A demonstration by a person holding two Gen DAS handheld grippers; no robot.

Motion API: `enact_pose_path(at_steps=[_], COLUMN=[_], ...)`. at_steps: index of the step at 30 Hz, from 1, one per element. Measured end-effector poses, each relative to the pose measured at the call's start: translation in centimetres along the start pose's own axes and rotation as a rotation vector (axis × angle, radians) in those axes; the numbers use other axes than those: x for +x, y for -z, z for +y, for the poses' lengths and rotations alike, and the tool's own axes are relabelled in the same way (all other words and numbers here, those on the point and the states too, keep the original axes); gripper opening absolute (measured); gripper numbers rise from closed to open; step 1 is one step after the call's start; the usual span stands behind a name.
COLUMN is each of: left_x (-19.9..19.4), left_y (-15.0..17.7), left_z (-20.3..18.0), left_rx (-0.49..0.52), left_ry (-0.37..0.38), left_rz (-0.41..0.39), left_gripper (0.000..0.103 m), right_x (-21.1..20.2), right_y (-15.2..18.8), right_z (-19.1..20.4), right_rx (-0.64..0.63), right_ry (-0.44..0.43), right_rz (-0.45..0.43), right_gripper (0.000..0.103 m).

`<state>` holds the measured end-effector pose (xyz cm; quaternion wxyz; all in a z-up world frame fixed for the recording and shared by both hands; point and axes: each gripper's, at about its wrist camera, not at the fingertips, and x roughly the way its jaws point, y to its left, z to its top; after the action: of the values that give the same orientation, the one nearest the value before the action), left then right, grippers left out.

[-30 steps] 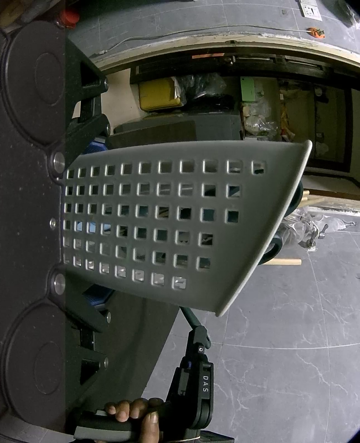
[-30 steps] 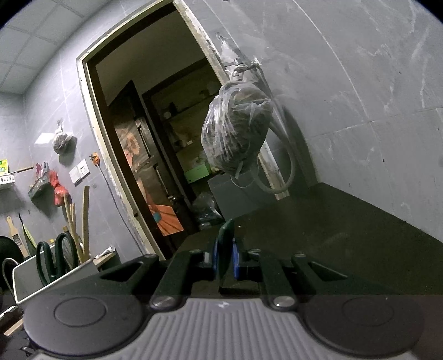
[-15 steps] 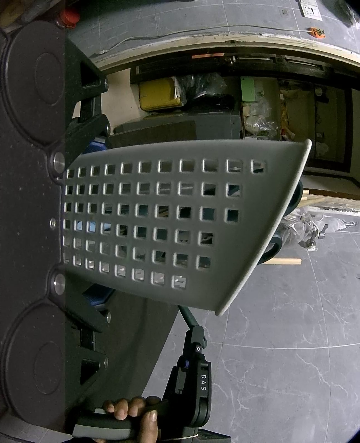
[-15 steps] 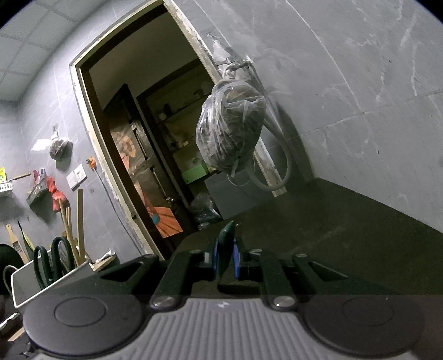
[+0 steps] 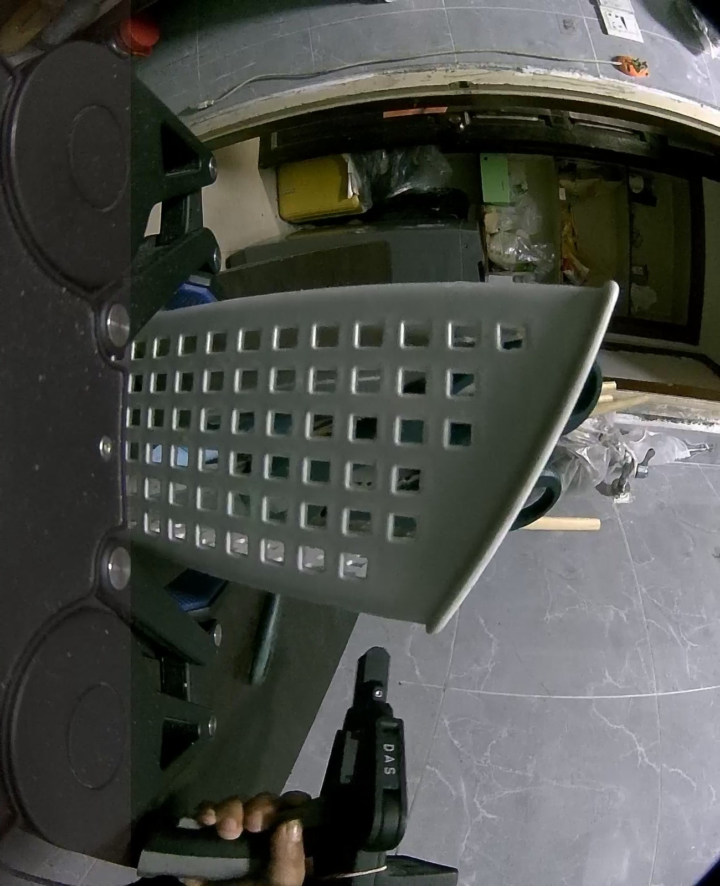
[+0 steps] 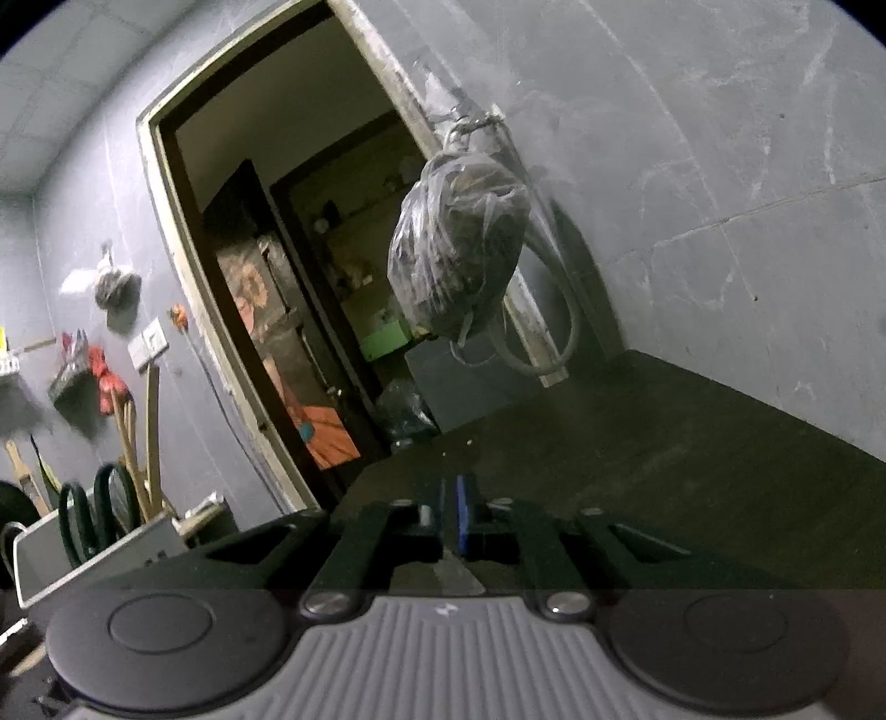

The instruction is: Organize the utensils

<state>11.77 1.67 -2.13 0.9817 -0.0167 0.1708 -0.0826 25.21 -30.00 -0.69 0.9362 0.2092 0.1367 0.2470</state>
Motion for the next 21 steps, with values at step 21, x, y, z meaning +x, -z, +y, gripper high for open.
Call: enact_pose_path(at_steps=[21], left_x=[0.1], left_y=[-0.3], left_z=[0.3], left_rx=[-0.008], left_ry=[0.0], left_rz=[0.003], left_gripper=[0.087], right_x=[3.1], right_y=[3.2], right_z=[4.5], right_rx=[-0.402], right_ry=[0.175], right_rz=[0.462], right_gripper=[0.024])
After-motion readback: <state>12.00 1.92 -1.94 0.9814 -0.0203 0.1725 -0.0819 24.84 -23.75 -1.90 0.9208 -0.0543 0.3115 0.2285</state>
